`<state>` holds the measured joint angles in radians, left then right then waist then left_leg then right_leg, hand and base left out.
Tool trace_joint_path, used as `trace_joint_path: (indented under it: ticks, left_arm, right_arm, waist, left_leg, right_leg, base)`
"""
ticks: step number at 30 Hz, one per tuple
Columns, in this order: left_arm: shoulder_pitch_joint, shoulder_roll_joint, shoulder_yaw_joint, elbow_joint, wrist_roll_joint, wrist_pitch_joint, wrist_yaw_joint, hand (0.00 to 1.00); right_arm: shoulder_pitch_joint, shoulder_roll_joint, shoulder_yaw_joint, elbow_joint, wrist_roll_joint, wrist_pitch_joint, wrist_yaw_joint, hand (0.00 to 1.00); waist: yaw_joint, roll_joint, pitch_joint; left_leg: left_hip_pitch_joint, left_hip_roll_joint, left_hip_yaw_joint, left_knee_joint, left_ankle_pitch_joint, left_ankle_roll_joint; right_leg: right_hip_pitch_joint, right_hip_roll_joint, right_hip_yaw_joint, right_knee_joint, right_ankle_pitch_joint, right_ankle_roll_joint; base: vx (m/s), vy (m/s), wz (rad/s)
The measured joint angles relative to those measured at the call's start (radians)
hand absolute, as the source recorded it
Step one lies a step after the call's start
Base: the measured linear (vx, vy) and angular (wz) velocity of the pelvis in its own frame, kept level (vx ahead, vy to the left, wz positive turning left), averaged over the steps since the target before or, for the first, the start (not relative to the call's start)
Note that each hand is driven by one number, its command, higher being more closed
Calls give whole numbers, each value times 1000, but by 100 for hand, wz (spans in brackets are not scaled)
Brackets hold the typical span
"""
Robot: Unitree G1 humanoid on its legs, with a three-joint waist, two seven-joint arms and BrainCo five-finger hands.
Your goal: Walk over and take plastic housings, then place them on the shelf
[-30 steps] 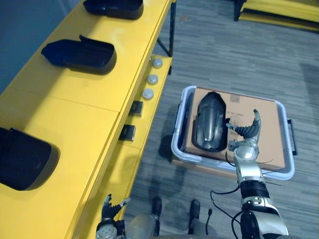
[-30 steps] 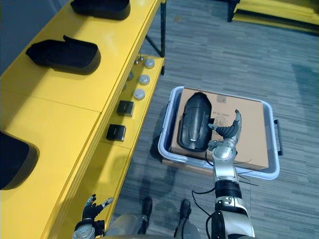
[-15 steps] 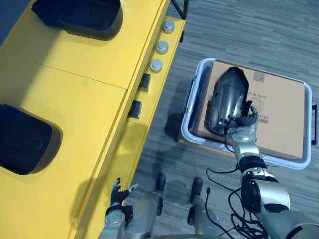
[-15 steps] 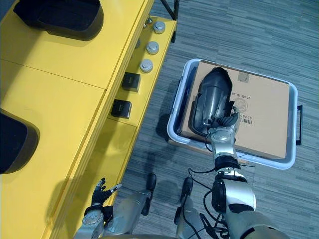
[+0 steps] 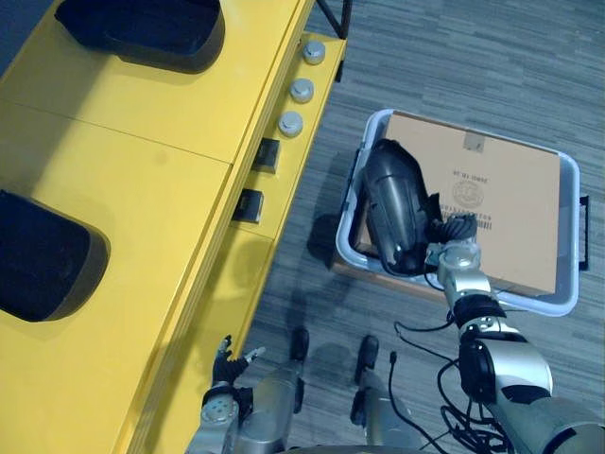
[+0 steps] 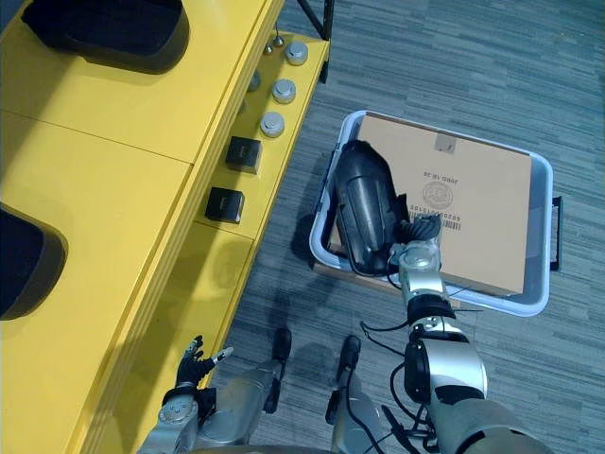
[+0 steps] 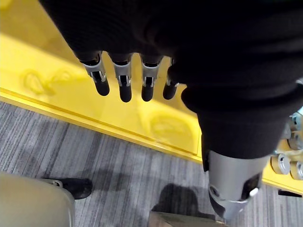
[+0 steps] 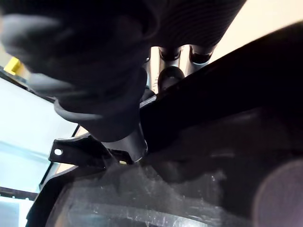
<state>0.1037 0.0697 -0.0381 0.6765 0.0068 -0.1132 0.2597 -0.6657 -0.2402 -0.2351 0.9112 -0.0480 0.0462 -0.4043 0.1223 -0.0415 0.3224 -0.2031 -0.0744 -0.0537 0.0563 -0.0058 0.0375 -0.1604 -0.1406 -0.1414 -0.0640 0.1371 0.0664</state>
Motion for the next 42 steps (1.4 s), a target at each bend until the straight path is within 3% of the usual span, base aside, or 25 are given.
trace_joint_path:
  ticks: [7,11,17,22,28,33,41,42]
  left_arm:
    - [29,-2,-19,-83,1,16,-20,0]
    - [78,-9,-47,-263,5,19,-21,0]
    - [70,-21,-79,-573,7,7,-13,0]
    - [47,-48,-103,-790,7,-23,48,0]
    - [-56,-45,-149,-898,8,-29,77,0]
    - [-138,-49,-260,-905,27,-26,77,0]
    - [-171,-58,-286,-904,32,-13,135,0]
    - [-177,-58,-288,-903,31,-13,140,100]
  right_arm:
    - [146,10,-5,-272,7,0,-30,100]
    - [237,67,-32,-476,-9,-3,-54,100]
    - [288,118,-30,-730,-136,-37,-96,100]
    - [314,180,46,-921,-226,-45,-99,100]
    - [316,246,206,-1022,-288,-75,-67,100]
    - [330,302,385,-1025,-286,-95,1,100]
    - [384,313,446,-1053,-214,-111,11,100]
    - [386,312,448,-1053,-197,-113,10,100]
  waist:
    - [-23,-13,-43]
    - [-52,-20,-85]
    - [-57,-20,-142]
    - [-61,-13,-195]
    - [-80,-15,-213]
    - [-82,-13,-237]
    - [-106,-13,-272]
    - [-108,-13,-275]
  left_leg:
    - [10,2,-12,-13,12,4]
    - [39,2,-14,-21,11,4]
    - [53,3,-13,-27,11,4]
    - [98,6,-9,-51,11,4]
    - [131,3,5,-59,11,4]
    - [146,5,30,-70,10,4]
    - [157,5,40,-81,10,4]
    - [159,6,46,-82,10,4]
  right_leg:
    - [2,2,-11,9,-6,0]
    - [31,-1,-15,7,-9,4]
    - [41,-1,-21,7,-25,18]
    - [72,0,-21,5,-38,22]
    - [105,-3,-15,-7,-38,23]
    - [104,-2,9,-7,-38,23]
    - [104,-1,19,-8,-37,25]
    - [103,-1,26,-9,-37,25]
  base:
    - [20,-4,4]
    - [36,10,3]
    - [-7,-11,-2]
    - [18,2,-2]
    - [22,10,-3]
    - [-7,3,-14]
    - [-7,-2,-4]
    - [7,-11,-14]
